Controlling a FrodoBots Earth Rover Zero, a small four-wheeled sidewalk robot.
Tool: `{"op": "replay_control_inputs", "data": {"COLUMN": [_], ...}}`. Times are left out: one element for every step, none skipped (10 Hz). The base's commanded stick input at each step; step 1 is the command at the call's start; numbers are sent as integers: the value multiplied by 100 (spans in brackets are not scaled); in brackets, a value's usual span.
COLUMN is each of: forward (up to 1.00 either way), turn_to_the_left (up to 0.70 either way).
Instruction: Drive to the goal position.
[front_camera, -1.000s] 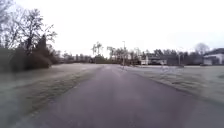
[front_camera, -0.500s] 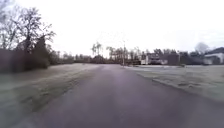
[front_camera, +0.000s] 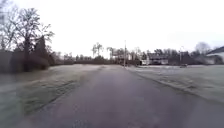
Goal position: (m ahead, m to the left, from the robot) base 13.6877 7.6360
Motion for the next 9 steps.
{"op": "replay_control_inputs", "data": {"forward": [100,100,100,100,100,100,100,100,100], "turn_to_the_left": [0,0,0,0,0,0,0,0,0]}}
